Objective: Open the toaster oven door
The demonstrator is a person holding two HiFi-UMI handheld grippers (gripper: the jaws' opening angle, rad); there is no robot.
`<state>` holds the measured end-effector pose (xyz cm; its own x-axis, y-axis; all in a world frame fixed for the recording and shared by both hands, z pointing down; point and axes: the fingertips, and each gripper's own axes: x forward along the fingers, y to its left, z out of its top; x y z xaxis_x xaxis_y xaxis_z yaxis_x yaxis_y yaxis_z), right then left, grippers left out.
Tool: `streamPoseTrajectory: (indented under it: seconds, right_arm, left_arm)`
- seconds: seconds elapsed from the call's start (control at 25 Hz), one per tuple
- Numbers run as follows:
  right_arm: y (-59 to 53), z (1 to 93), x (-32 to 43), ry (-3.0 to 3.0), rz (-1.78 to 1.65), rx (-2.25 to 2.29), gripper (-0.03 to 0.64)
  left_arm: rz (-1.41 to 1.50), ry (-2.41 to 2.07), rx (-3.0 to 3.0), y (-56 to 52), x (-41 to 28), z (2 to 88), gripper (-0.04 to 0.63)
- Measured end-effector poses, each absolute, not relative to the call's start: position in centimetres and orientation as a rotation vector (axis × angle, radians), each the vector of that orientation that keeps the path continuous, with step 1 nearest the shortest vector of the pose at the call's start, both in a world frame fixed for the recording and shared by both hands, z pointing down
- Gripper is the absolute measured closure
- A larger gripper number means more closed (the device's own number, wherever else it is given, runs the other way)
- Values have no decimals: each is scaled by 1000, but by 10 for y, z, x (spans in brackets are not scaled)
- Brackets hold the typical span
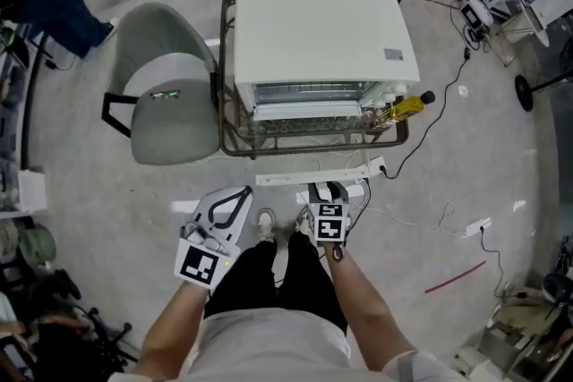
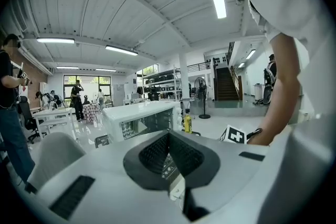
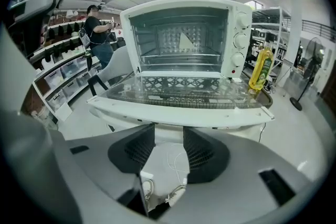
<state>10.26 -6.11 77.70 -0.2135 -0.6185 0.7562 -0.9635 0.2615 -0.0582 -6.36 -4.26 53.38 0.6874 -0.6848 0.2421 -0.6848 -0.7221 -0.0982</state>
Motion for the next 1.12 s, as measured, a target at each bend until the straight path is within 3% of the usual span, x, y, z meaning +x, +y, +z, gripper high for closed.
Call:
streamPoseTrajectory:
  seconds: [1.12]
  right_arm:
    - [-58, 849, 113, -1814, 865, 1366, 434]
  left_arm:
    - [530, -1135, 2809, -54, -61, 561, 579]
